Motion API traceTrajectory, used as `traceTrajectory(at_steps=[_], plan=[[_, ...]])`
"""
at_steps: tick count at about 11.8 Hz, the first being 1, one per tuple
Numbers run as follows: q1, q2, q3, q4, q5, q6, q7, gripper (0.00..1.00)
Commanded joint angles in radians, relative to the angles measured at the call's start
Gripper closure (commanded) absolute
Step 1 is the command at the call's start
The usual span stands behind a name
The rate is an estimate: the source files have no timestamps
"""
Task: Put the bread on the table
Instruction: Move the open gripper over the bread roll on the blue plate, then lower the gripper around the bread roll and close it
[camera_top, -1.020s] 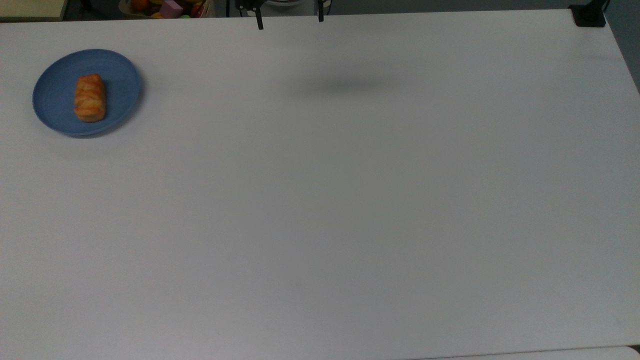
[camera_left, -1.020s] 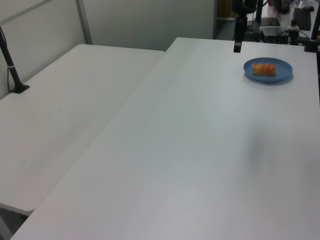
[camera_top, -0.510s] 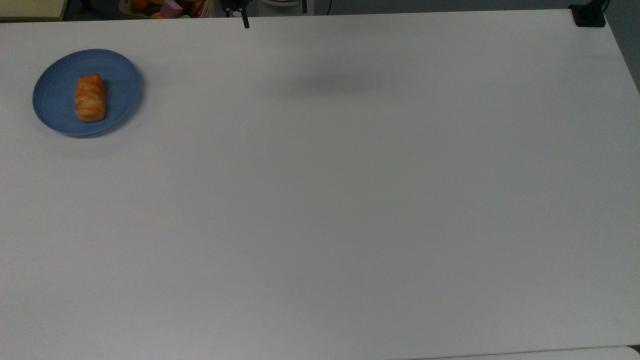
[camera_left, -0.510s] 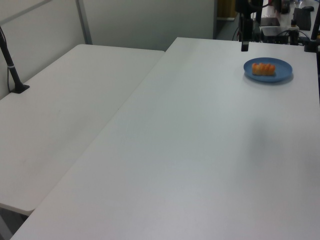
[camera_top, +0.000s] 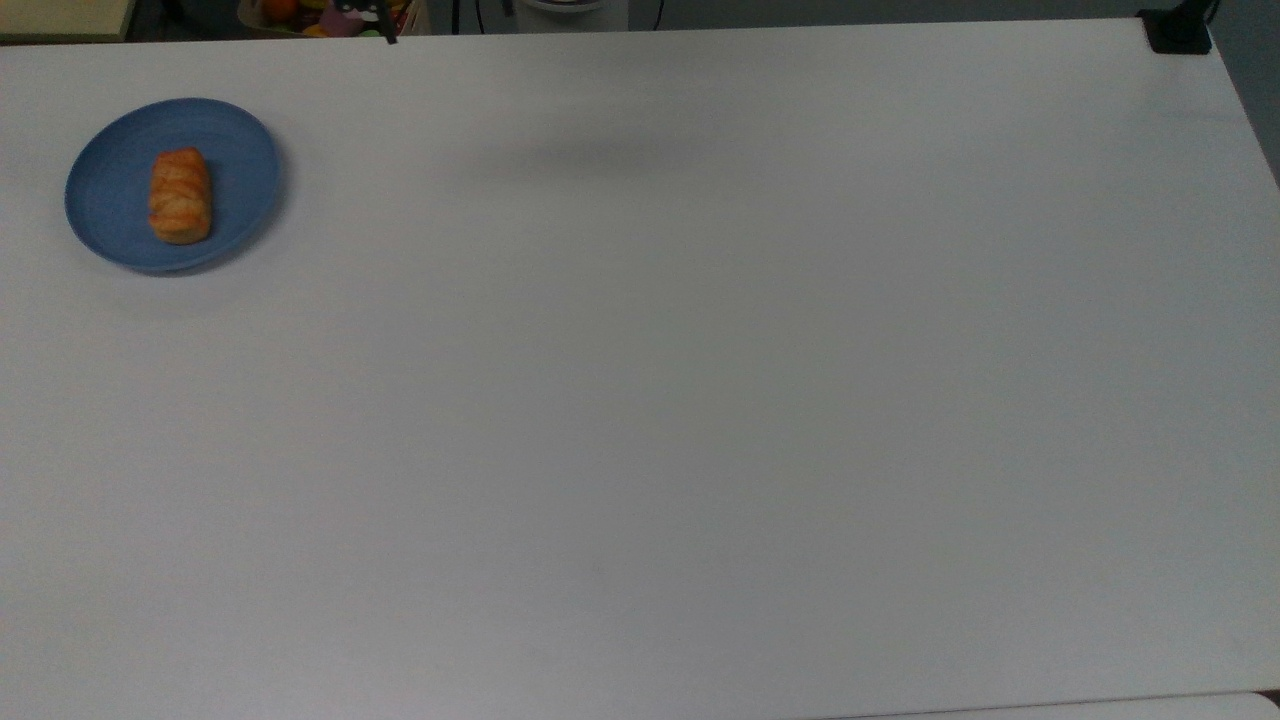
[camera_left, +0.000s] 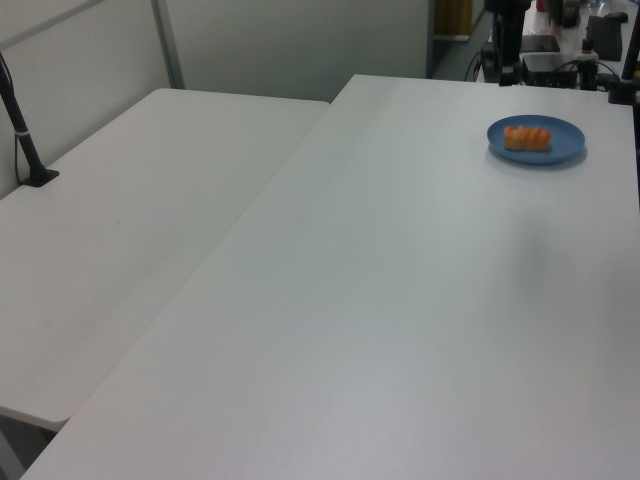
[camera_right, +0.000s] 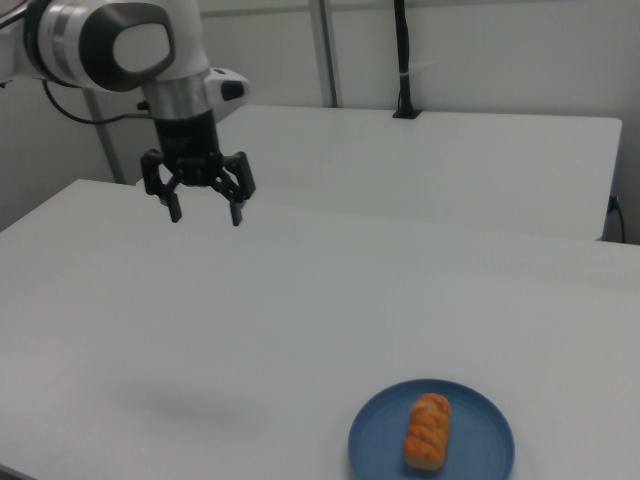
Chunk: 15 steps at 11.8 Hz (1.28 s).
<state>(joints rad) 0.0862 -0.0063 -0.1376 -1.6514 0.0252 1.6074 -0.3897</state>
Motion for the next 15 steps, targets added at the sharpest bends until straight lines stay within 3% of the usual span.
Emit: traceTrajectory(at_steps=[1, 3, 8, 11, 15], plan=[[-0.016, 0.015, -0.121, 0.01, -0.019, 0.028, -0.142, 0.0], [-0.048, 0.061, -0.19, 0.012, -0.019, 0.112, -0.195, 0.0], [-0.121, 0.186, -0.309, -0.05, 0.018, 0.31, -0.313, 0.0], [-0.157, 0.261, -0.32, -0.122, 0.044, 0.429, -0.368, 0.0], [-0.195, 0.345, -0.32, -0.145, 0.062, 0.534, -0.382, 0.0]])
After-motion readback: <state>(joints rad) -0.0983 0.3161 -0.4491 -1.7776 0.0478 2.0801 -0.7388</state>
